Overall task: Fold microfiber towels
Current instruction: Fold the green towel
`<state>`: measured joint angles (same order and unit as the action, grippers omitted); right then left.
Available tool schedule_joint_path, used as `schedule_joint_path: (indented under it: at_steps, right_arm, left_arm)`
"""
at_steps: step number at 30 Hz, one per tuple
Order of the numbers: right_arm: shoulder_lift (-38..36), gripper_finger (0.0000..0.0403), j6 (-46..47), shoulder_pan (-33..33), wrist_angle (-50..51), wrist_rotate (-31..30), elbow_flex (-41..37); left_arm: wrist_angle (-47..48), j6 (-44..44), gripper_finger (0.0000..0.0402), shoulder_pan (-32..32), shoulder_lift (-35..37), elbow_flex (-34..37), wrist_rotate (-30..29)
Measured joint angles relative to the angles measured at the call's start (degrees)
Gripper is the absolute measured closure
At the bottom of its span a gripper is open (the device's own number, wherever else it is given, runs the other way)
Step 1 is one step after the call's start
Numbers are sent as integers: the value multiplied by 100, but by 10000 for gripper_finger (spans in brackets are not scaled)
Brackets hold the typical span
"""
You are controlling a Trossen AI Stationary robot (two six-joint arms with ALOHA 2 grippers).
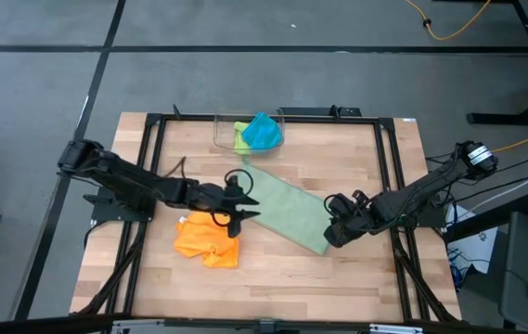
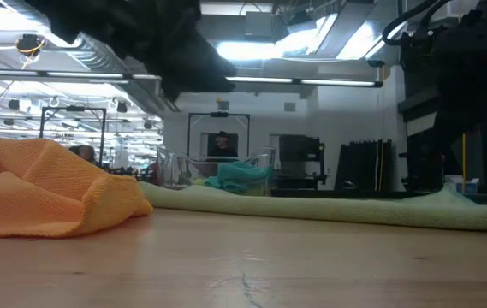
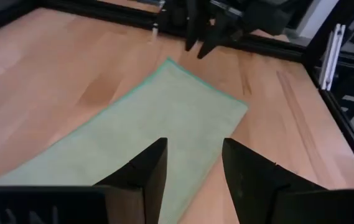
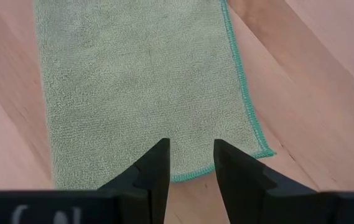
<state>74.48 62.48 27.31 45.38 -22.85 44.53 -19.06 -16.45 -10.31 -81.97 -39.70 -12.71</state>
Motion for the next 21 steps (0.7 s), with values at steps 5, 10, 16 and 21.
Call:
schedule_joint_path:
  at_steps: [5,10,16,21]
  right_arm:
    - [0,276,-4,0,-13,-37,0]
    - [0,276,-17,-4,-8,-579,0]
    - [2,276,-128,-2,586,-1535,349]
    - [4,276,-649,-4,929,-2084,867]
  left_arm:
    - [-917,40,255,20,-898,-139,39]
    - [-874,357,255,63,-1814,-928,66]
    - [-832,701,255,144,-2648,-1759,193]
    - [-389,652,255,196,-3130,-2217,278]
